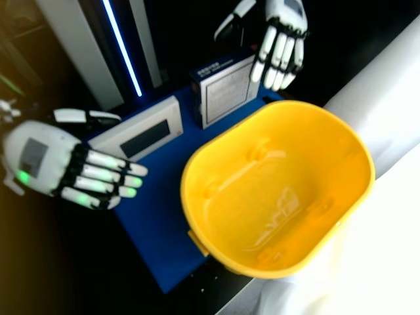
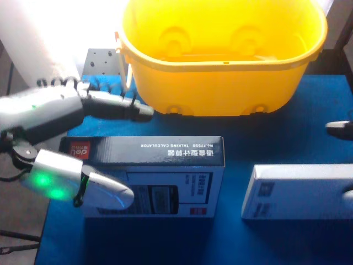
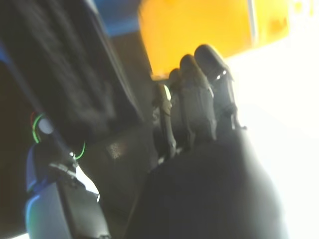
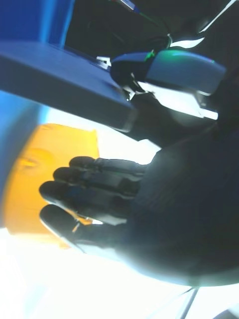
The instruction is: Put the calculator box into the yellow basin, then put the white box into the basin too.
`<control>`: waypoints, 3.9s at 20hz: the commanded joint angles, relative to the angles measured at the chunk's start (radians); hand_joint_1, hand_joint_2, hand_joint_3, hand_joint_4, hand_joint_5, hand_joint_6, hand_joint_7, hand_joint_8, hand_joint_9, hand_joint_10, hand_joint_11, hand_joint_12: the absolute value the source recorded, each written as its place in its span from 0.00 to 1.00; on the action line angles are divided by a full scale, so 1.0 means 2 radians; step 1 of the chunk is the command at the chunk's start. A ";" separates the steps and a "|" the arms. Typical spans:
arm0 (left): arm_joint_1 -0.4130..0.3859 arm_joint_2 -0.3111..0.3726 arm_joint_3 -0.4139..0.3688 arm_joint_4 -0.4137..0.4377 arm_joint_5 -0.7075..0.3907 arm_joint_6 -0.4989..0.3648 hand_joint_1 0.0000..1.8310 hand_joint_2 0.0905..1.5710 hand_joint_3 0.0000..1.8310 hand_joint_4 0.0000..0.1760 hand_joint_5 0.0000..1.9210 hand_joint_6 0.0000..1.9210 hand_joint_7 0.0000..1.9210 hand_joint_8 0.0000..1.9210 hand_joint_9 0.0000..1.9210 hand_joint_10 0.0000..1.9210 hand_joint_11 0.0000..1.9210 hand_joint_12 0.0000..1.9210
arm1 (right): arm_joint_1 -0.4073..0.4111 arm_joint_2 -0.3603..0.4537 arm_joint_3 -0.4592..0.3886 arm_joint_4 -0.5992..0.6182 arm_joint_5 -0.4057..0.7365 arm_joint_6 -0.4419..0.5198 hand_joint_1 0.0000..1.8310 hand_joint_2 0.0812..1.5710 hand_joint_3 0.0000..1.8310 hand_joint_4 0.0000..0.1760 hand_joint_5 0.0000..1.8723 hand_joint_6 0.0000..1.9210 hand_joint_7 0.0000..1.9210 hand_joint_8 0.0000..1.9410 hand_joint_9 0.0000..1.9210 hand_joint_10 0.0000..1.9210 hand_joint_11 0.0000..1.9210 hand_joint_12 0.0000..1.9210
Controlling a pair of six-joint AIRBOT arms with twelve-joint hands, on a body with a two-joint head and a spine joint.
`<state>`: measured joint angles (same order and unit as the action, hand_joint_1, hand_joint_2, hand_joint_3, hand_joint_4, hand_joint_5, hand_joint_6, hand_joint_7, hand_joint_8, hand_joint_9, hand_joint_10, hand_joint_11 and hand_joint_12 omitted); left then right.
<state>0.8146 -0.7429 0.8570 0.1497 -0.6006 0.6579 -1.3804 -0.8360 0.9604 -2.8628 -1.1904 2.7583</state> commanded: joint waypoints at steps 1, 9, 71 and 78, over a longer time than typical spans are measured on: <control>0.001 -0.004 0.003 -0.015 -0.050 -0.005 0.26 0.48 0.00 0.33 0.21 0.00 0.18 0.00 0.17 0.00 0.00 0.62 | 0.010 -0.006 0.006 0.000 -0.033 0.002 0.41 0.45 0.00 0.00 0.27 0.00 0.28 0.00 0.26 0.00 0.00 0.70; 0.039 -0.017 0.015 -0.022 -0.079 -0.044 0.46 0.64 0.01 0.00 0.34 0.03 0.34 0.03 0.30 0.09 0.01 0.79 | 0.023 -0.029 0.011 -0.010 -0.013 0.002 0.66 0.66 0.00 0.00 0.54 0.41 0.52 0.38 0.45 0.23 0.17 0.78; -0.270 -0.287 0.368 -0.059 0.059 -0.018 0.39 0.62 0.00 0.98 0.01 0.00 0.05 0.00 0.00 0.02 0.00 0.17 | 0.064 -0.048 -0.004 -0.051 -0.161 0.035 0.68 0.70 0.00 0.00 0.52 0.44 0.52 0.62 0.51 0.61 0.46 0.80; -0.261 -0.262 0.350 -0.087 0.017 -0.017 0.34 0.60 0.00 1.00 0.02 0.01 0.04 0.01 0.00 0.00 0.00 0.00 | 0.066 -0.026 -0.026 -0.056 -0.221 0.035 0.75 0.70 0.00 0.00 0.48 0.59 0.53 0.51 0.44 0.63 0.33 0.74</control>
<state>0.3035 -1.2678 1.5505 -0.0116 -0.4194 0.6289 -1.2617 -0.8871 0.9062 -2.9543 -1.4857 2.8117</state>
